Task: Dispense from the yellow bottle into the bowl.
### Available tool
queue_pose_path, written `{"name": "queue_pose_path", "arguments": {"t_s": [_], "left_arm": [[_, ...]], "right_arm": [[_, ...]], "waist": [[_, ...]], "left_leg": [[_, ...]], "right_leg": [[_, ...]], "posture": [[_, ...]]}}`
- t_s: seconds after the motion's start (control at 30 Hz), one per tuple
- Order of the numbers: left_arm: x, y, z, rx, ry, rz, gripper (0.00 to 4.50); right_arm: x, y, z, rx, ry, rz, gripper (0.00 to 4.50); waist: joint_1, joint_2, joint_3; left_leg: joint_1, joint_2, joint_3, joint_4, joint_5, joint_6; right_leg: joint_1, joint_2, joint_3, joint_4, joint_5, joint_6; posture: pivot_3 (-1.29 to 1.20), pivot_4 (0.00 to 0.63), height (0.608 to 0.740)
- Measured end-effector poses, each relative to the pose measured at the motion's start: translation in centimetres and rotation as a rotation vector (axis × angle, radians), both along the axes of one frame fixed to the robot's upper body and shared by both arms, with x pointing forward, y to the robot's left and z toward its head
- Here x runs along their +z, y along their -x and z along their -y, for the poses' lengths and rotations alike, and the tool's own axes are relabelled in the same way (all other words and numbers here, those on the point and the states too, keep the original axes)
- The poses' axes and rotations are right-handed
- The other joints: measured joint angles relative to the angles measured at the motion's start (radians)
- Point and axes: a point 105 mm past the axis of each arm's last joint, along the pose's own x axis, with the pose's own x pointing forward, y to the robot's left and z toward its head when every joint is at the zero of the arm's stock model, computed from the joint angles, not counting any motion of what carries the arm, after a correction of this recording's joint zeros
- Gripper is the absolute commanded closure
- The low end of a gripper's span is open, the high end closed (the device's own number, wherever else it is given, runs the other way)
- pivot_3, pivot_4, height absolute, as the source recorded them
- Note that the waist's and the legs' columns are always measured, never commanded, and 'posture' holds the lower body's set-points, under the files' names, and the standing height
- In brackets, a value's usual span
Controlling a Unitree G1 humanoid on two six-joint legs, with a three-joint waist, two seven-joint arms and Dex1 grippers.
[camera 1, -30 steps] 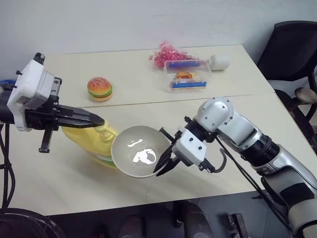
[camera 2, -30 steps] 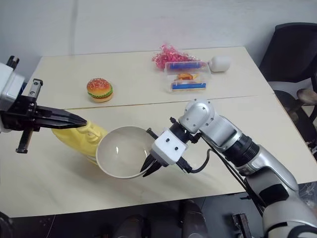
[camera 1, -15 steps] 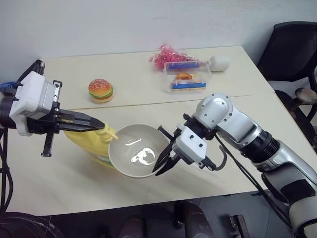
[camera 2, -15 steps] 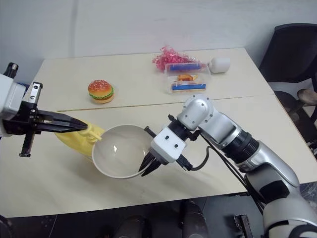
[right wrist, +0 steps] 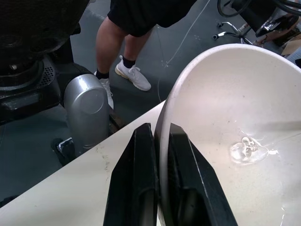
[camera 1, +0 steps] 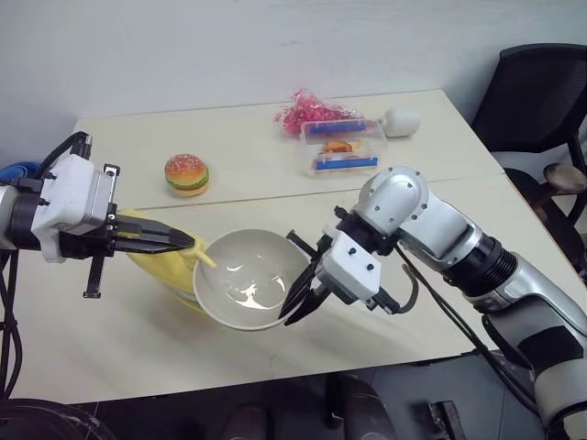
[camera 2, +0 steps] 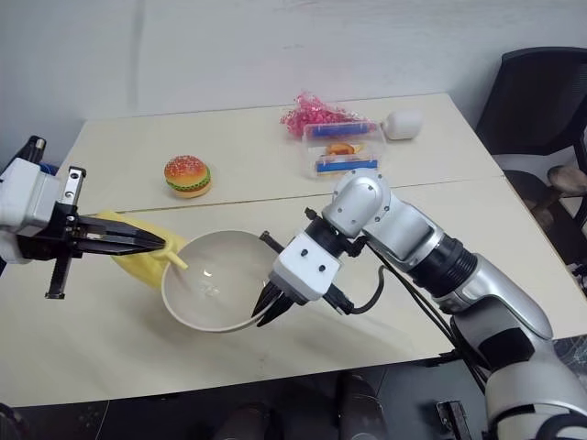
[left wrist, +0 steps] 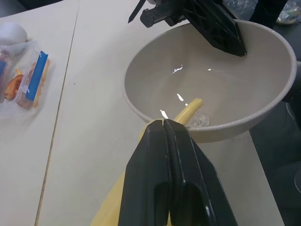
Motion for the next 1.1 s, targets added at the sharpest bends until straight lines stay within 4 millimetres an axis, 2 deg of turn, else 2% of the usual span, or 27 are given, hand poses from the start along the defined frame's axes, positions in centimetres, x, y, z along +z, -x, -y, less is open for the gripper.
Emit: {"name": "queue_pose_path", "arguments": {"t_s": [0.13,0.23,0.3,0.4,0.43,0.57,0.8,0.9,1.1], "left_arm": [[0.8,-0.4,0.3,0.023,0.028,-0.028,4.45],[1.7,-0.5,0.8,0.041,0.103,-0.133,4.45],[3.9,0.2,1.1,0.031,0.150,-0.162,4.45],[6.9,1.1,1.0,0.033,0.212,-0.139,3.87],[7.8,1.5,0.9,0.031,0.236,-0.140,3.48],[9.2,2.3,0.3,0.057,0.282,-0.157,2.26],[8.1,4.0,-0.9,0.148,0.260,-0.190,0.10],[7.2,5.0,-0.9,0.165,0.246,-0.190,0.04],[6.3,5.4,-1.2,0.226,0.232,-0.145,0.04]], "right_arm": [[0.1,0.0,-0.1,0.003,-0.001,-0.002,4.50],[0.2,0.1,-0.2,0.008,-0.007,0.001,4.50],[0.1,-0.1,0.1,0.000,-0.005,0.005,4.50],[-0.2,-0.6,0.7,-0.034,0.004,-0.002,4.50],[-0.4,-0.8,1.0,-0.052,0.005,-0.004,4.50],[-1.3,-1.8,2.3,-0.128,0.010,-0.021,4.50],[-3.8,-6.0,6.4,-0.458,-0.001,-0.059,4.50],[-5.2,-8.2,8.6,-0.646,-0.042,-0.069,4.50],[-8.6,-10.4,11.6,-0.895,-0.048,-0.078,4.50]], "waist": [[0.002,0.000,0.000],[0.002,-0.005,0.003],[0.000,-0.016,0.007],[-0.002,-0.017,0.008],[-0.002,-0.017,0.008],[-0.002,-0.020,0.010],[0.000,-0.021,0.010],[0.001,-0.021,0.011],[-0.002,-0.021,0.011]], "left_leg": [[-0.001,0.000,0.000,0.001,0.000,0.000],[-0.004,0.000,-0.002,0.003,0.000,0.000],[-0.013,0.000,-0.002,0.004,0.001,-0.001],[-0.014,0.000,-0.001,0.003,0.001,-0.001],[-0.014,0.000,-0.001,0.003,0.001,-0.001],[-0.014,0.000,0.000,0.003,0.001,-0.001],[-0.014,0.001,0.000,0.004,0.001,-0.002],[-0.014,0.001,0.000,0.003,0.001,-0.002],[-0.013,0.001,0.001,0.002,0.002,-0.003]], "right_leg": [[0.000,0.000,0.000,0.000,0.000,0.000],[-0.007,0.000,-0.001,0.001,0.000,0.000],[-0.017,0.000,-0.001,0.003,0.000,0.000],[-0.018,0.000,-0.005,0.000,0.000,0.000],[-0.018,0.000,-0.006,0.000,0.000,0.000],[-0.018,0.000,-0.005,0.000,0.000,0.000],[-0.017,0.000,-0.004,0.001,0.000,0.000],[-0.017,0.000,-0.004,0.000,0.000,0.000],[-0.017,0.001,-0.002,0.001,0.000,-0.001]], "posture": [[0.00,0.150,0.740],[0.00,0.150,0.740],[0.00,0.150,0.740],[0.00,0.150,0.740],[0.00,0.150,0.740],[0.00,0.150,0.740],[0.00,0.150,0.740],[0.00,0.150,0.740],[0.00,0.150,0.740]]}}
